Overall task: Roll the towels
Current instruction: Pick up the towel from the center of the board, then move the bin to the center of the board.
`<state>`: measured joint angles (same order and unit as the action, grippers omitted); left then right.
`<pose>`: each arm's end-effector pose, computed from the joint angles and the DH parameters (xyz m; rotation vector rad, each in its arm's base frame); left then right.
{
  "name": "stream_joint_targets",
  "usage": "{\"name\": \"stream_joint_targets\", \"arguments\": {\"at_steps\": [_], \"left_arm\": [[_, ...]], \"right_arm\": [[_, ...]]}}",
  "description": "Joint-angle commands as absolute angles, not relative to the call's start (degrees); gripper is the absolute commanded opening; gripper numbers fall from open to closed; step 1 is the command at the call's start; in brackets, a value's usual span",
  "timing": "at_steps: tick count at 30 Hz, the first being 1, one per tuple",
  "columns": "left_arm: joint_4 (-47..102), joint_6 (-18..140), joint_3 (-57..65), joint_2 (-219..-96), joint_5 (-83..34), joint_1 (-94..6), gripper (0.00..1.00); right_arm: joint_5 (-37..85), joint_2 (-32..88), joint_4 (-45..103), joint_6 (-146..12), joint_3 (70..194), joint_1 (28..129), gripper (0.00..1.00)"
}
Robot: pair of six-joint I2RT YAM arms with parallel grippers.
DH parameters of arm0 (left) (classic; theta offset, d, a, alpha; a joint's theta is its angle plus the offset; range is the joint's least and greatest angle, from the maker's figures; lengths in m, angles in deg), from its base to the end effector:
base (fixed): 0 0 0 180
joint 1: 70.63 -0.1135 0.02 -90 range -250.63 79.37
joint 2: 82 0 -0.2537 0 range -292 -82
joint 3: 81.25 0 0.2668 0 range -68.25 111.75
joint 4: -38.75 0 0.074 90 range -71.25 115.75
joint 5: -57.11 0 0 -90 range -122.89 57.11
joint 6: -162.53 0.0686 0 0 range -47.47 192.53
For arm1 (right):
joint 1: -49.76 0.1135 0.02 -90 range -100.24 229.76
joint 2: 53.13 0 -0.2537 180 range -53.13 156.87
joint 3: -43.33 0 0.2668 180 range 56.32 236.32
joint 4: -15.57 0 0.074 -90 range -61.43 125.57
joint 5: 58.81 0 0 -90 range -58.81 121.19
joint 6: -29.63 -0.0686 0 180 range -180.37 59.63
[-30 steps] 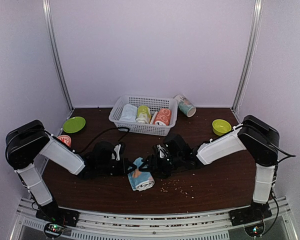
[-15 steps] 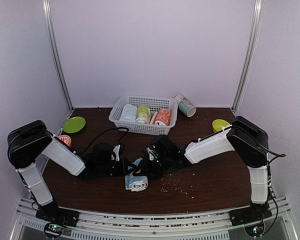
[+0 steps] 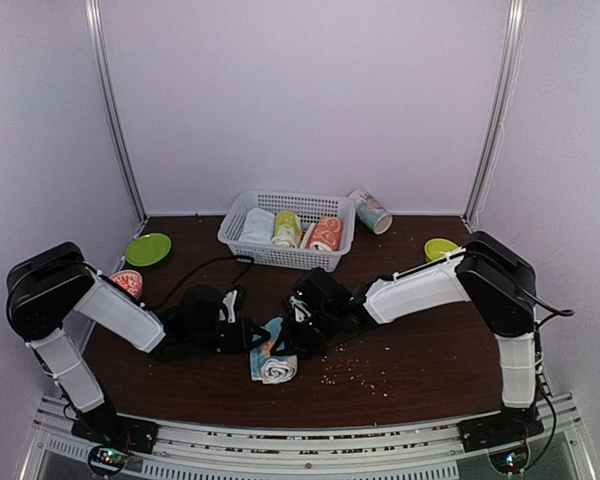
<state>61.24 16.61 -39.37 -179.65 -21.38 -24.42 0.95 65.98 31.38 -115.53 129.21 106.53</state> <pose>0.2129 -0.2419 0.0669 -0.0734 2.4133 -1.1650 0.2199 0.3987 0.0883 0.3238 -2.8128 -1.2979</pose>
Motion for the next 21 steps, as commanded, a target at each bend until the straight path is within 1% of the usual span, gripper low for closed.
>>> {"name": "stream_joint_targets", "arguments": {"at_steps": [1, 4, 6, 9, 14, 21], "left_arm": [[44.5, 19.9, -39.3, -173.0, -23.8, -24.8, 0.25], [37.7, 22.6, -36.5, -167.3, -25.6, -25.1, 0.46], [33.2, 24.1, -34.4, -163.8, -27.3, -25.4, 0.53], [26.4, 26.0, -31.2, -159.6, -30.1, -26.0, 0.58], [19.7, 28.6, -25.8, -155.6, -35.0, -27.8, 0.66], [13.5, 30.3, -14.8, -158.6, -39.2, -35.6, 0.75]], "right_arm": [[8.4, 60.2, 45.1, -108.4, 130.4, 105.9, 0.00], [10.8, 55.6, 50.0, -104.5, 130.5, 104.6, 0.00], [12.3, 52.5, 53.2, -102.4, 130.9, 103.6, 0.00], [14.3, 48.0, 58.4, -99.2, 132.8, 101.5, 0.00], [16.8, 43.0, 66.2, -94.1, 139.3, 96.8, 0.00], [14.7, 40.8, 67.1, -91.5, 149.8, 87.5, 0.00]]}}
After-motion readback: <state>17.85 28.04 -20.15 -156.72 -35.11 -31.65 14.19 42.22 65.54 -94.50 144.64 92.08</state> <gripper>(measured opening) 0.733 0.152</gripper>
